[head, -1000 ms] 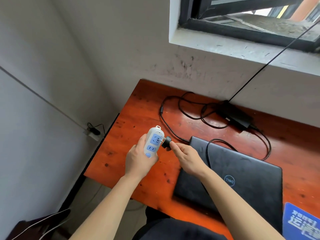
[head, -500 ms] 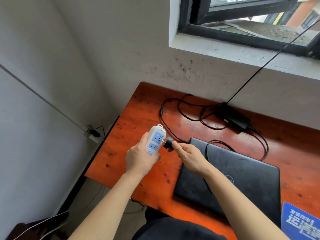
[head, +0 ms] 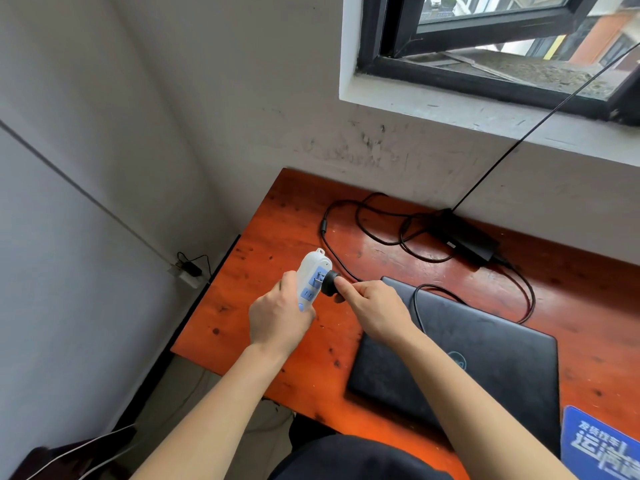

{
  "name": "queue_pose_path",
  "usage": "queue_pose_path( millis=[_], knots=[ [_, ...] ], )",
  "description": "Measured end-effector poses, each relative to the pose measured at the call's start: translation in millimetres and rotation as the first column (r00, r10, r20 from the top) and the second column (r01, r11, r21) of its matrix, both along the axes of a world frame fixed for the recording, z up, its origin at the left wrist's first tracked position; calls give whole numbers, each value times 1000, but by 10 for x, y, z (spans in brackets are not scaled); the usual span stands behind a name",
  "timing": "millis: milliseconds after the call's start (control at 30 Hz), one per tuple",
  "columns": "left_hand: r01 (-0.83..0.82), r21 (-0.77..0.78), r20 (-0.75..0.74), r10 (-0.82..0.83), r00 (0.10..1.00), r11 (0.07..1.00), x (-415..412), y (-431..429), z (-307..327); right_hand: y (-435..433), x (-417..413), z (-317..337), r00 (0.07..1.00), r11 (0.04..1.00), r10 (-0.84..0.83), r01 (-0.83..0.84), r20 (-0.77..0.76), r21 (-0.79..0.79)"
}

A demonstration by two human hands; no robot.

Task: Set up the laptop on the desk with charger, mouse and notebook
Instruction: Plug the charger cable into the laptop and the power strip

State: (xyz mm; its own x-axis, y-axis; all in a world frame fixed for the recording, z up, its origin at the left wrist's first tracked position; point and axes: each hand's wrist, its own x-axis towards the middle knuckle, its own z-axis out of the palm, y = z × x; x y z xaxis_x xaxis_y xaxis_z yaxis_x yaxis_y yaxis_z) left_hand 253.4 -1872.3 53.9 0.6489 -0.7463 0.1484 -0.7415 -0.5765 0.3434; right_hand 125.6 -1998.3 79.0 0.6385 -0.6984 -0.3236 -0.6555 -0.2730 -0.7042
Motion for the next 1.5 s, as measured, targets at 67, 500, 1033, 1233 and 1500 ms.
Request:
queue_pose_path(
  millis=[67,500,1033,1233,1500],
  knots=[
    [16,-1,22,-16,1000,1000,-24,-10,33,3,35,53,999,999,-13,11,-33,-46],
    [-2,-20,71,3,997,1000,-137,-101,236,-48,99,240,998,992,3,-10,-55,-128],
    [60,-71,34,-57,998,996,30,-249,418,-139,96,409,980,916,165,-194,-110,-353],
    [67,-140,-14,-69,997,988,53,-245,425,-70,79,498,983,880,130,-175,-129,-442],
    [170,-98,-154,-184,971,981,238,-300,469,-196,27,381,983,995,97,-93,158,-29]
  ],
)
